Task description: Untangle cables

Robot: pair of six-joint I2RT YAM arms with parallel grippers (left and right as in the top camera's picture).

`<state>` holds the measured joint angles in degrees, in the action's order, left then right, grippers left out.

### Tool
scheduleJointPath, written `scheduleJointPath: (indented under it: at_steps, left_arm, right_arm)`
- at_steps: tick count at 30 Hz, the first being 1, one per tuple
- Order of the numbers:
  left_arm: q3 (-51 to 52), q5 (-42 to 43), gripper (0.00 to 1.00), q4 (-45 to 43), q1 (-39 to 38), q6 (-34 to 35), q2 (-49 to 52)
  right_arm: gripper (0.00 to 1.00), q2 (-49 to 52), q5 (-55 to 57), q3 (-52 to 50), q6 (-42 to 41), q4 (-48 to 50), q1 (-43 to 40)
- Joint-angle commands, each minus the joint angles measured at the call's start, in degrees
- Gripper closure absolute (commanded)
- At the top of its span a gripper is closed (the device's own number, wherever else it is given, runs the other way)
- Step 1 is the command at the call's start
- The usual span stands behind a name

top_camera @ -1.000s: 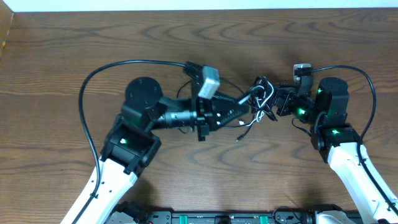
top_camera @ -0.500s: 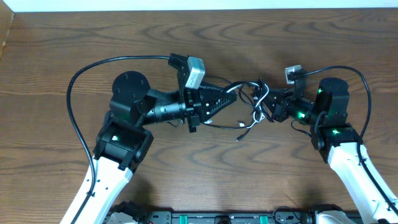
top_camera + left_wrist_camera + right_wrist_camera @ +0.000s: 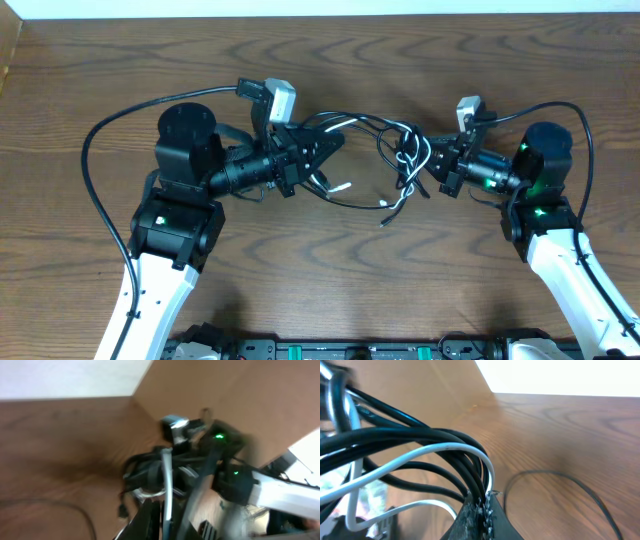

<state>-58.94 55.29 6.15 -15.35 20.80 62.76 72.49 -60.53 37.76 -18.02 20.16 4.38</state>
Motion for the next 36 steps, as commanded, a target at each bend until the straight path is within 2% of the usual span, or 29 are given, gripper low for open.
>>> scheduleJointPath:
  at_steps: [1, 2, 6, 7, 15, 22, 26, 31, 36]
  left_arm:
    - [-1.3, -6.6, 0.83, 4.3, 0.3, -0.4, -0.6]
    - [-1.3, -7.5, 0.83, 5.7, 0.3, -0.3, -0.6]
    - [-1.3, -9.9, 0.66, 11.0, 0.3, -0.4, -0.6]
    - [-1.3, -9.9, 0.65, 11.8, 0.3, -0.4, -0.6]
    - [-1.3, -9.2, 0.4, 14.8, 0.3, -0.4, -0.7]
    - [-1.3, -9.2, 0.37, 14.1, 0.3, -1.0, -1.6]
    - [-1.3, -9.3, 0.33, 13.7, 0.3, -4.1, -3.9]
    - [-1.3, -9.3, 0.21, 13.8, 0.3, -8.4, -7.7]
    - [-1.3, -9.3, 0.16, 14.4, 0.3, -12.3, -10.7]
  right_arm:
    - [0.99, 0.2, -7.0, 0.0, -3.2, 4.3, 0.0]
    - [0.99, 0.2, -7.5, 0.0, -3.8, 5.7, 0.0]
    - [0.99, 0.2, -7.6, 0.0, -5.8, 10.2, 0.0]
    - [0.99, 0.2, -7.6, 0.0, -5.8, 10.8, 0.0]
    - [0.99, 0.2, -7.5, 0.0, -5.7, 12.5, -0.1]
    - [0.99, 0.2, -7.1, 0.0, -5.5, 12.5, -0.1]
    - [0.99, 0.2, -7.1, 0.0, -5.5, 12.5, -1.2]
    - [0.99, 0.2, -5.6, 0.0, -5.5, 12.5, -3.6]
    - [0.99, 0.2, -4.1, 0.0, -5.5, 12.5, -5.6]
